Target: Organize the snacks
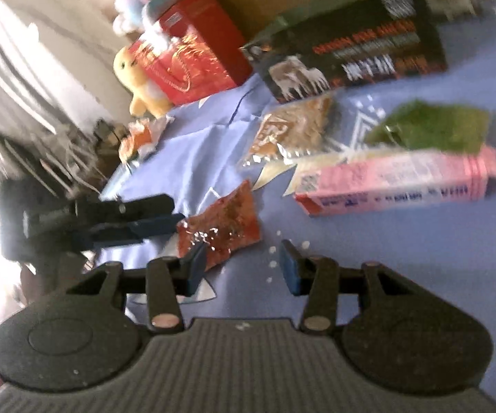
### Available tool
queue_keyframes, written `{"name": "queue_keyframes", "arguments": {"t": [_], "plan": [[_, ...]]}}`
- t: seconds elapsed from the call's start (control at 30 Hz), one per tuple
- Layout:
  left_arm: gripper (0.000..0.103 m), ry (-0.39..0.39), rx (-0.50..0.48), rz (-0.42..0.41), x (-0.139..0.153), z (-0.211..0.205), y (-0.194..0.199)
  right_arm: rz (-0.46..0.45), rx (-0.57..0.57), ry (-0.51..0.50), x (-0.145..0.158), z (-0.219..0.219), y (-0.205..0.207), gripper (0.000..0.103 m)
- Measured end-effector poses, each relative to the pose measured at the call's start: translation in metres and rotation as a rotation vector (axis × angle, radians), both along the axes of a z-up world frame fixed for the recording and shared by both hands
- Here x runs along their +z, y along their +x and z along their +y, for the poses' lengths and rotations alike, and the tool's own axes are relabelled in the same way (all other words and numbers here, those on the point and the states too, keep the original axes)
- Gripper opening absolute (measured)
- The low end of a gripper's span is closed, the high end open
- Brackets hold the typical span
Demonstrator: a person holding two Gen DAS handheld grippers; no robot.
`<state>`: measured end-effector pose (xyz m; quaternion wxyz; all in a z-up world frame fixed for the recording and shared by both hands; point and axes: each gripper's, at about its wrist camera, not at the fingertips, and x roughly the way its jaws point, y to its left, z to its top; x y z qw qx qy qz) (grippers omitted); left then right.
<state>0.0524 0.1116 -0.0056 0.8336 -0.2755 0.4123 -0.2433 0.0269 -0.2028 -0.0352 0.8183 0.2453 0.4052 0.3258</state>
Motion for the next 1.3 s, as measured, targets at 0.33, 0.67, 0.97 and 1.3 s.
{"name": "queue_keyframes", "arguments": {"t": [0.33, 0.67, 0.97, 1.3], "plan": [[0.064, -0.017, -0.024, -0.001, -0.002, -0.007, -0.005, 0.104, 0.037, 0.196, -0.012, 0.017, 0.010, 0.048], [0.064, -0.027, -0.039, -0.002, -0.003, -0.011, -0.009, 0.099, 0.010, 0.180, -0.015, 0.018, 0.013, 0.025], [0.064, -0.070, -0.128, 0.012, -0.007, -0.023, -0.016, 0.064, -0.025, 0.147, -0.015, 0.008, 0.014, 0.013], [0.066, -0.103, -0.114, 0.026, -0.010, -0.019, -0.014, 0.057, -0.006, 0.142, -0.017, 0.010, 0.015, 0.012]]}}
